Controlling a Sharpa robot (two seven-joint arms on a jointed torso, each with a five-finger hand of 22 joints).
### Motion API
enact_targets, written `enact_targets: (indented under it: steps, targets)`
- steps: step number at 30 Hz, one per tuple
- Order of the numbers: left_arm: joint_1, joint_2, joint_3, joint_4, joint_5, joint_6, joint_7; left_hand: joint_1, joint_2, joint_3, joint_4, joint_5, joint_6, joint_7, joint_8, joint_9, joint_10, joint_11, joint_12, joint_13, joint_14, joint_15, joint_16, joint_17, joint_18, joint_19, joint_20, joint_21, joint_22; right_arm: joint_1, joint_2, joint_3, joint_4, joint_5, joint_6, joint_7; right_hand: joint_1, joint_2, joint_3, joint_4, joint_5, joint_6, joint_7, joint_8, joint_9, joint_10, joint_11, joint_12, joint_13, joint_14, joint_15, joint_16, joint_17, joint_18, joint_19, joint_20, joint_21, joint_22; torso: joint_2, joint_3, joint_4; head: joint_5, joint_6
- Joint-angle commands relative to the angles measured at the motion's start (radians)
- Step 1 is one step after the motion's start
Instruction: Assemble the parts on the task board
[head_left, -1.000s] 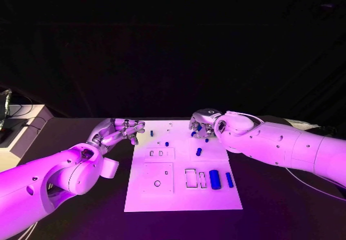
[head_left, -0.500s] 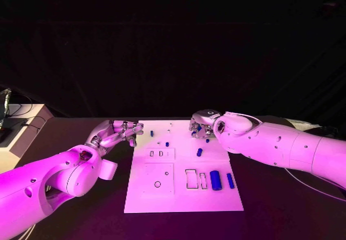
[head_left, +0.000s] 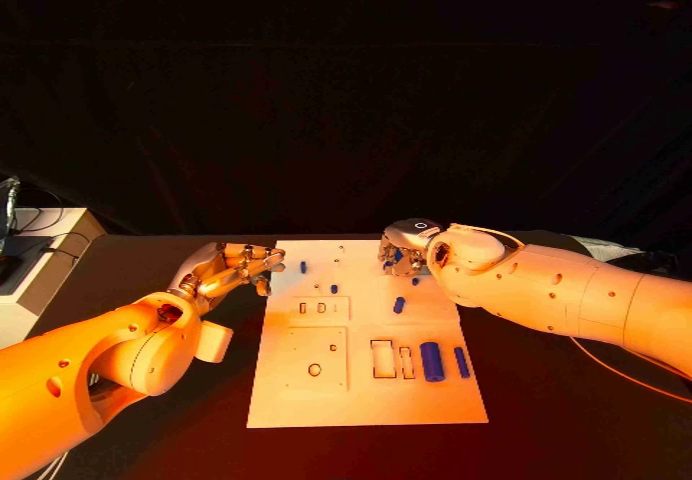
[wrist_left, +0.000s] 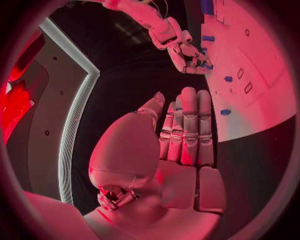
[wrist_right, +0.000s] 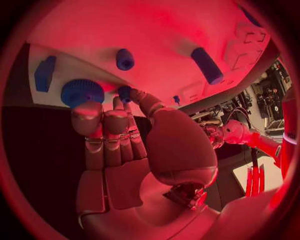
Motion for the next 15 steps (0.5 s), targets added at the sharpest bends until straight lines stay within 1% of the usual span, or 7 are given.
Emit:
enact_targets:
  steps: [1, 3, 5, 6, 11, 12, 15]
  targets:
    - [0.0, 0.002, 0.001, -0.001, -0.001, 0.022, 0.0, -0.011, 0.003, -0.002, 0.005, 0.001, -0.006, 0.001, -0.003, 0.0, -0.005, 0.0, 0.001, 0.001, -0.007, -0.001, 0.003, -0.001, 0.02, -0.01, 0.0, 0.005, 0.001, -0.007, -0.002, -0.005, 0.0, -0.027, -0.017, -0.008, 0.012, 0.008, 0.012, -0.007, -0.005, 0.01, -0.001, 0.002, 0.002, 0.018, -0.004, 0.003, 0.001, -0.002, -0.006, 0.001, 0.002, 0.035, 0.009, 0.001, -0.003, 0.009, 0.003, -0.0001, 0.0023, -0.002, 0.002]
    - [0.0, 0.002, 0.001, -0.002, 0.0, 0.022, -0.001, -0.011, 0.003, -0.002, 0.005, 0.001, -0.006, 0.001, -0.003, 0.0, -0.005, 0.0, 0.001, 0.001, -0.007, -0.001, 0.003, -0.001, 0.02, -0.01, 0.0, 0.005, 0.001, -0.007, -0.002, -0.005, 0.003, -0.027, -0.053, -0.001, 0.032, 0.024, 0.026, -0.018, -0.029, 0.027, -0.007, 0.007, 0.005, 0.045, -0.013, 0.006, 0.003, -0.003, -0.011, 0.001, 0.003, 0.03, 0.012, -0.001, 0.014, 0.026, 0.003, -0.0002, 0.0029, -0.002, 0.002]
    - [0.0, 0.002, 0.001, -0.003, 0.0, 0.022, -0.001, -0.011, 0.004, -0.002, 0.006, 0.001, -0.006, 0.001, -0.003, 0.0, -0.005, 0.0, 0.001, 0.001, -0.008, -0.001, 0.005, -0.001, 0.021, -0.01, 0.0, 0.007, 0.002, -0.007, -0.003, -0.005, 0.007, -0.025, -0.095, 0.006, 0.038, 0.031, 0.033, -0.026, -0.033, 0.039, -0.009, 0.003, 0.004, 0.062, -0.017, 0.003, 0.002, -0.003, -0.015, 0.001, 0.005, 0.024, 0.012, -0.006, 0.025, 0.042, 0.004, -0.0004, 0.0035, -0.002, 0.003]
    - [0.0, 0.002, 0.001, -0.003, 0.0, 0.022, -0.001, -0.011, 0.004, -0.002, 0.006, 0.001, -0.006, 0.001, -0.003, 0.0, -0.005, 0.0, 0.001, 0.001, -0.008, -0.001, 0.005, -0.001, 0.021, -0.01, 0.0, 0.007, 0.002, -0.007, -0.004, -0.005, 0.009, -0.023, -0.121, 0.01, 0.059, 0.044, 0.041, -0.037, -0.05, 0.064, -0.018, 0.014, 0.009, 0.091, -0.028, 0.011, 0.007, -0.002, -0.021, 0.005, 0.013, 0.017, 0.016, -0.008, 0.047, 0.061, 0.004, -0.0007, 0.0035, -0.002, 0.004]
    - [0.0, 0.002, 0.001, -0.004, 0.002, 0.021, -0.002, -0.011, 0.006, -0.002, 0.007, 0.001, -0.006, 0.001, -0.003, 0.0, -0.005, 0.0, 0.001, 0.001, -0.009, -0.001, 0.006, -0.002, 0.021, -0.011, 0.0, 0.007, 0.002, -0.007, -0.005, -0.004, 0.019, -0.018, -0.221, 0.017, 0.071, 0.069, 0.072, -0.062, -0.131, 0.086, -0.022, 0.004, 0.01, 0.109, -0.031, 0.004, 0.004, -0.001, -0.025, 0.024, 0.056, -0.001, 0.007, -0.018, 0.087, 0.115, 0.005, -0.0011, 0.004, 0.001, 0.006]
    - [0.0, 0.002, 0.001, -0.004, 0.002, 0.021, -0.002, -0.011, 0.006, -0.002, 0.007, 0.001, -0.006, 0.001, -0.003, 0.0, -0.005, 0.0, 0.001, 0.001, -0.009, -0.001, 0.006, -0.002, 0.021, -0.011, 0.0, 0.007, 0.002, -0.007, -0.005, -0.004, 0.023, -0.018, -0.248, 0.015, 0.074, 0.075, 0.078, -0.065, -0.16, 0.09, -0.022, 0.005, 0.01, 0.111, -0.032, 0.004, 0.003, 0.001, -0.025, 0.027, 0.064, -0.002, 0.006, -0.019, 0.091, 0.123, 0.006, -0.0013, 0.0043, 0.001, 0.006]
    - [0.0, 0.002, 0.001, -0.005, 0.002, 0.021, -0.003, -0.011, 0.006, -0.002, 0.007, 0.001, -0.006, 0.001, -0.003, 0.0, -0.005, 0.0, 0.001, 0.001, -0.009, -0.001, 0.006, -0.002, 0.021, -0.011, 0.0, 0.007, 0.002, -0.007, -0.004, -0.003, 0.026, -0.019, -0.278, 0.008, 0.078, 0.08, 0.085, -0.071, -0.199, 0.095, -0.023, 0.005, 0.01, 0.114, -0.033, 0.004, 0.003, 0.002, -0.025, 0.029, 0.072, -0.003, 0.006, -0.02, 0.093, 0.134, 0.006, -0.0022, 0.0044, 0.002, 0.008]
